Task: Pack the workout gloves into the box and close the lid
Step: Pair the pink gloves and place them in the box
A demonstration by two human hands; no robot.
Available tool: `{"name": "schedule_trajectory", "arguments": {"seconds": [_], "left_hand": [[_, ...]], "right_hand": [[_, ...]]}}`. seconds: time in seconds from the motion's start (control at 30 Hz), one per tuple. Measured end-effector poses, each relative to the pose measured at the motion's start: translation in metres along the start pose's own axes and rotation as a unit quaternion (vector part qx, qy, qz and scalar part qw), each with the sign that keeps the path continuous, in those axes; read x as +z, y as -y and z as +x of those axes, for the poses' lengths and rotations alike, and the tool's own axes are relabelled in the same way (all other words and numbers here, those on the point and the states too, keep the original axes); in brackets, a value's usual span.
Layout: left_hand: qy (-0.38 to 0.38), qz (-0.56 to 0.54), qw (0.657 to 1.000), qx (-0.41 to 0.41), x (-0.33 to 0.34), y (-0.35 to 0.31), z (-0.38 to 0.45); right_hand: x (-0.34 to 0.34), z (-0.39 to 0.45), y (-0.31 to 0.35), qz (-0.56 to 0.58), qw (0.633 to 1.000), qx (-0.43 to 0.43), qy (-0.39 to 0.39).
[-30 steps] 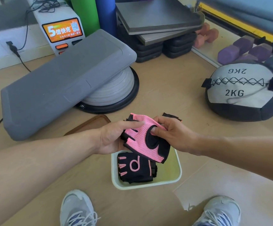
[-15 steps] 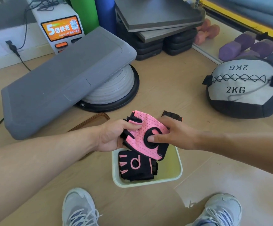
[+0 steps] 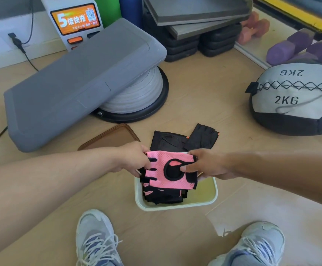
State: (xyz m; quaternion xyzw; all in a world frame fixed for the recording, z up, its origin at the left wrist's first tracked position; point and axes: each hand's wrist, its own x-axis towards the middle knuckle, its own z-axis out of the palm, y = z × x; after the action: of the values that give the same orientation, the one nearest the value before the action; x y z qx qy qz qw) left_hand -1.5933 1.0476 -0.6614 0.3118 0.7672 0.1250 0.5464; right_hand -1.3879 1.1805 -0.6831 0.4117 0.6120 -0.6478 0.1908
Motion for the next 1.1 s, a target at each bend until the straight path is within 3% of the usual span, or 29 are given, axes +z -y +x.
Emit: {"name": "schedule_trajectory", "arguments": {"seconds": [0.37, 0.6, 0.77, 0.83, 0.93, 1.0, 1.1], "left_hand": [[0.018, 0.235, 0.971, 0.043, -0.011, 0.001, 0.001], [0.014, 0.343, 0.937, 0.066, -0.012, 0.006, 0.002], [0.014, 0.386, 0.920, 0.069, -0.013, 0.007, 0.000], [0.015, 0.394, 0.917, 0.067, -0.014, 0.005, -0.001], [0.020, 0.395, 0.916, 0.068, -0.016, 0.001, -0.005], [0.025, 0.406, 0.911, 0.065, -0.016, -0.001, -0.006], [0.028, 0.422, 0.904, 0.059, -0.016, -0.001, -0.006]], "right_hand": [[0.027, 0.063, -0.027, -0.024, 0.998, 0.058, -0.006], [0.037, 0.072, -0.045, -0.117, 0.986, 0.113, -0.037], [0.039, 0.069, -0.037, -0.107, 0.987, 0.096, -0.068], [0.038, 0.065, -0.028, -0.089, 0.994, 0.056, -0.030], [0.037, 0.056, -0.013, -0.028, 0.989, 0.031, 0.144], [0.036, 0.054, -0.010, -0.014, 0.976, 0.040, 0.214], [0.036, 0.063, -0.018, -0.039, 0.992, 0.051, 0.106]]}}
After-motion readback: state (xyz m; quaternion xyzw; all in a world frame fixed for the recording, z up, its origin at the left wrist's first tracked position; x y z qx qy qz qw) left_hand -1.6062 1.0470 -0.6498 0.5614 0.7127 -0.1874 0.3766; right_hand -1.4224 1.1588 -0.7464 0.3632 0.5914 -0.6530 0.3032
